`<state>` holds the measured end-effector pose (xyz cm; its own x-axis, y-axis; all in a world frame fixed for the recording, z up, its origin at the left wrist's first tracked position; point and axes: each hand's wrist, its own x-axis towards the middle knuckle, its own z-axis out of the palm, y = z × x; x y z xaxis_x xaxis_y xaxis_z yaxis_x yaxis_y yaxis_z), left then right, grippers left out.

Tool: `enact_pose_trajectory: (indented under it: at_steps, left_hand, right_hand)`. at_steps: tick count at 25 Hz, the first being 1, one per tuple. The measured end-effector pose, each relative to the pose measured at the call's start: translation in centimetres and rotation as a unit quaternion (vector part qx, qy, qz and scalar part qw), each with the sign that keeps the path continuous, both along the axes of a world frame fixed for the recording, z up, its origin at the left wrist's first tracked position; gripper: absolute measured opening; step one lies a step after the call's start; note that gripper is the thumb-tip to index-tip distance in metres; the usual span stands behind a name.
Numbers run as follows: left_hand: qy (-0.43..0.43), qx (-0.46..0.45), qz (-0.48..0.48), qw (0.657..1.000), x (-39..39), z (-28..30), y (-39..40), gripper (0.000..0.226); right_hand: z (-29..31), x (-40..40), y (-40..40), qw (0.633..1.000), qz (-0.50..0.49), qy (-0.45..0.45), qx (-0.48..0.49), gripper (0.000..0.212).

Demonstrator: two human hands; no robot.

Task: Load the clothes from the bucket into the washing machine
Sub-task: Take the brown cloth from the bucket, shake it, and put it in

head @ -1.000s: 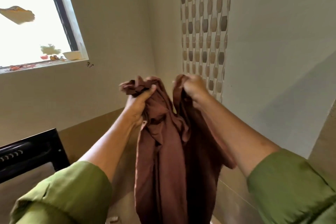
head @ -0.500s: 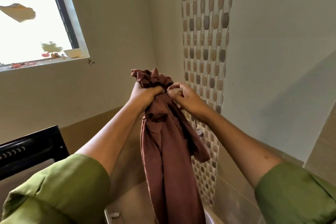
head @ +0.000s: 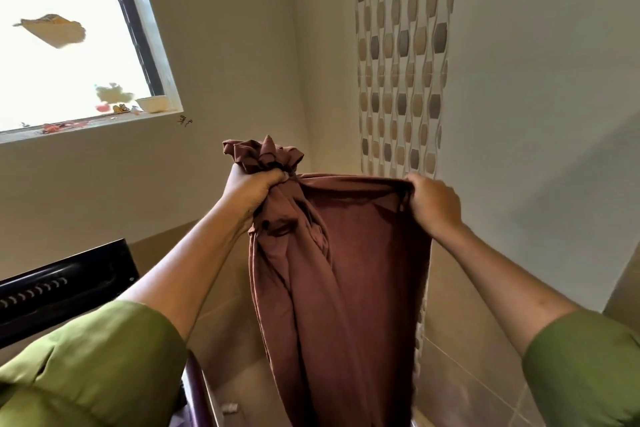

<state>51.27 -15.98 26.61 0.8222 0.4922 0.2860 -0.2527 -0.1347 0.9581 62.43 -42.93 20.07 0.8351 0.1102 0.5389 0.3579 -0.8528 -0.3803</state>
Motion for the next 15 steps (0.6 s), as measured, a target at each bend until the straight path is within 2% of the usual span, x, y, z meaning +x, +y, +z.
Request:
enact_pose_trajectory:
  at_steps: [2, 3, 4, 5, 6, 7, 8, 11, 15]
  left_hand:
    - [0.008, 0.009, 0.029, 1.0, 0.0, -0.1, 0.3, 0.025]
    - [0.0, -0.004, 0.039, 0.999, 0.0, -0.2, 0.3, 0.026]
    - [-0.02, -0.028, 0.041, 0.999, 0.2, -0.2, 0.1, 0.027]
    - [-0.049, -0.063, 0.031, 0.996, 0.3, -0.4, -0.5, 0.027]
    - [-0.082, -0.102, 0.001, 0.991, 0.6, -0.5, -1.6, 0.026]
    - [-0.113, -0.138, -0.042, 0.983, 0.9, -0.6, -3.1, 0.022]
    - [-0.133, -0.16, -0.082, 0.975, 1.2, -0.8, -4.6, 0.019]
    - [-0.14, -0.158, -0.125, 0.969, 1.2, -1.2, -7.2, 0.015]
    - [-0.117, -0.107, -0.071, 0.985, 0.4, -0.9, -5.4, 0.022]
  right_hand:
    - [2.6, 0.1, -0.7, 1.0, -0.015, -0.022, 0.008, 0.015]
    - [3.9, 0.1, -0.5, 0.998, -0.013, -0.007, 0.057, 0.019]
    - [5.5, -0.3, -0.1, 0.987, 0.005, 0.018, 0.157, 0.023]
    - [7.2, -0.9, 0.9, 0.948, 0.052, 0.057, 0.31, 0.027]
    - [8.6, -1.9, 2.8, 0.866, 0.125, 0.114, 0.471, 0.028]
    - [9.6, -3.2, 4.9, 0.778, 0.204, 0.164, 0.571, 0.026]
    - [10.2, -4.4, 7.2, 0.742, 0.269, 0.187, 0.585, 0.024]
    - [9.7, -7.6, 11.6, 0.774, 0.353, 0.192, 0.489, 0.022]
    - [8.0, -7.6, 11.2, 0.794, 0.4, 0.157, 0.43, 0.032]
